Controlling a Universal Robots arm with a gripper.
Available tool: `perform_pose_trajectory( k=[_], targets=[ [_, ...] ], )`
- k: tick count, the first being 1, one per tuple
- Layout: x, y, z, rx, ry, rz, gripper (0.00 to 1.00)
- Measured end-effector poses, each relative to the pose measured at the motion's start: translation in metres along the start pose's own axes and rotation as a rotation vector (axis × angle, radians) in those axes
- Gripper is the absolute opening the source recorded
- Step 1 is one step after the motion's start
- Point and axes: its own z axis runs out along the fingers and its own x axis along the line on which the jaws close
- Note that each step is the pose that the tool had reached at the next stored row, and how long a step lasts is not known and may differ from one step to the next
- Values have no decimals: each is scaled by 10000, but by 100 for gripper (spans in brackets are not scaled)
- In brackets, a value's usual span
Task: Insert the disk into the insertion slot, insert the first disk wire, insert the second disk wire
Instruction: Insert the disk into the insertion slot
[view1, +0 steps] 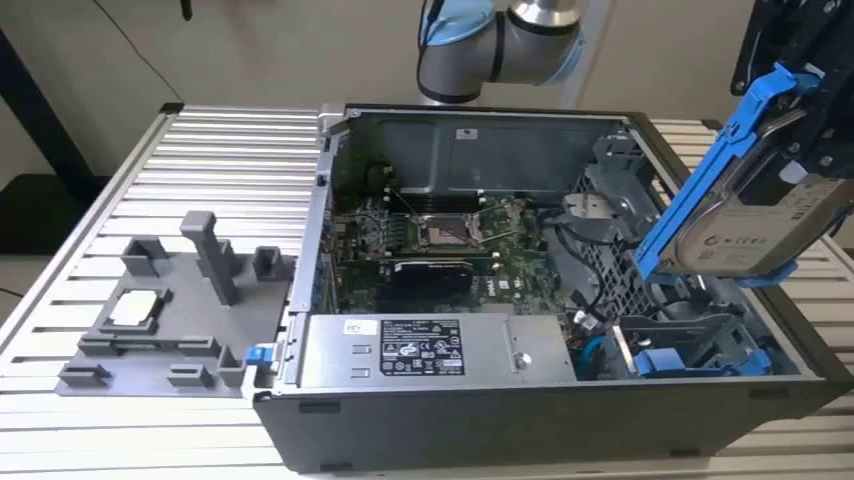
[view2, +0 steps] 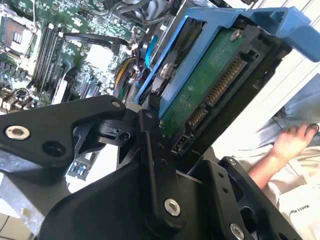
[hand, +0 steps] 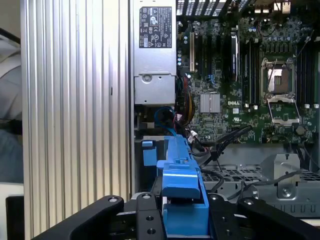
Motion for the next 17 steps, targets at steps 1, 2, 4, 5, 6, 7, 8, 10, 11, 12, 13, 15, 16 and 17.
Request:
perform_pose_trajectory(
  k=[1,2,4,5,6,7,8,10,11,12,13,15,16,17],
  targets=[
    [0,0,6,0,0,0,33],
    [0,-1,15,1,3,0,33],
    [2,-1,39,1,5,-5,33],
    [3,-2,52,0,10,-11,33],
    [5,-3,66,0,15,-22,33],
    [13,-5,81,1,14,-38,33],
    [22,-9,94,1,15,-55,33],
    [42,-15,124,1,18,-92,33],
    [58,-17,142,1,17,-113,33],
    [69,-18,160,1,17,-133,33],
    [79,-20,179,1,19,-157,33],
    [97,-24,215,2,20,-204,33],
    [101,-25,231,1,21,-234,33],
    [104,-28,248,2,23,-271,33]
  ],
)
